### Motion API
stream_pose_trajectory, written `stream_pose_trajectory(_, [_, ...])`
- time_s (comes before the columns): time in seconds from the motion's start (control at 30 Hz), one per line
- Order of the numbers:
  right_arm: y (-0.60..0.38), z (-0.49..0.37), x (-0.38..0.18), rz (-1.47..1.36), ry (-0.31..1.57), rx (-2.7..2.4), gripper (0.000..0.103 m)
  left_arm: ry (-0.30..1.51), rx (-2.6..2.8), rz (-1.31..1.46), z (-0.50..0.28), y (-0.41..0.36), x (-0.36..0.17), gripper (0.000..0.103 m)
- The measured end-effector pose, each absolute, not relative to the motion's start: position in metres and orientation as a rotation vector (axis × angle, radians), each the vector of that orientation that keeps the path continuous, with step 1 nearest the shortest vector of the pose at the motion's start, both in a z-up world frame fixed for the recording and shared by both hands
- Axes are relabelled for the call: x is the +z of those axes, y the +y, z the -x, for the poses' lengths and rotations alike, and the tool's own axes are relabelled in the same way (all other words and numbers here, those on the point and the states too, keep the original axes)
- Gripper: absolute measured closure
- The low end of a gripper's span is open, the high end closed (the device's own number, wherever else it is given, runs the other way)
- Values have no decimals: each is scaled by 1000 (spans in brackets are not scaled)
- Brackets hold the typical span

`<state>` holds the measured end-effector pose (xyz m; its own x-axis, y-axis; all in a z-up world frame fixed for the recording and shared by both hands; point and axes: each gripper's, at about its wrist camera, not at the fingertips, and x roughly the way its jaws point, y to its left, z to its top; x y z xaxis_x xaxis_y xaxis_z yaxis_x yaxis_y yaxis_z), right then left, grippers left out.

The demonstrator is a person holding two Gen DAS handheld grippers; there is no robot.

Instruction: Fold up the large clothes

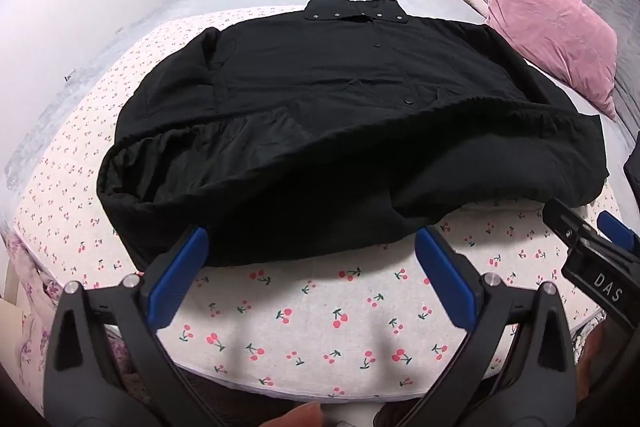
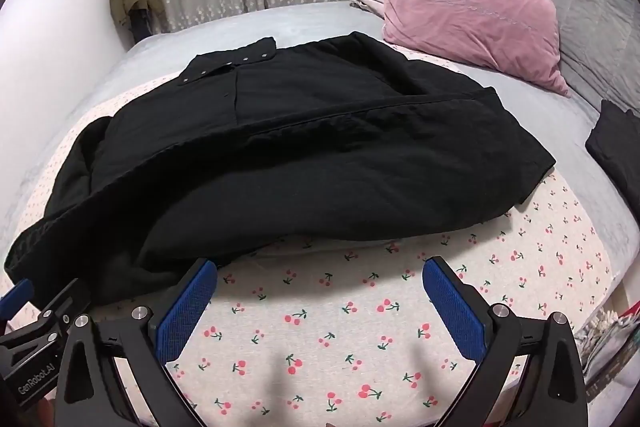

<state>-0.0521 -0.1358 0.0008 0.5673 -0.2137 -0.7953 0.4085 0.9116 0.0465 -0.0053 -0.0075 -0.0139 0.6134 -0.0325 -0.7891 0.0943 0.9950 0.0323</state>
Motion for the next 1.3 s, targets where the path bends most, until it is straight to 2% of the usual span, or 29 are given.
stream_pose_trajectory(1.3, [-137, 53, -1, -252, 883, -351, 0, 916, -77, -71, 4, 3, -15, 0])
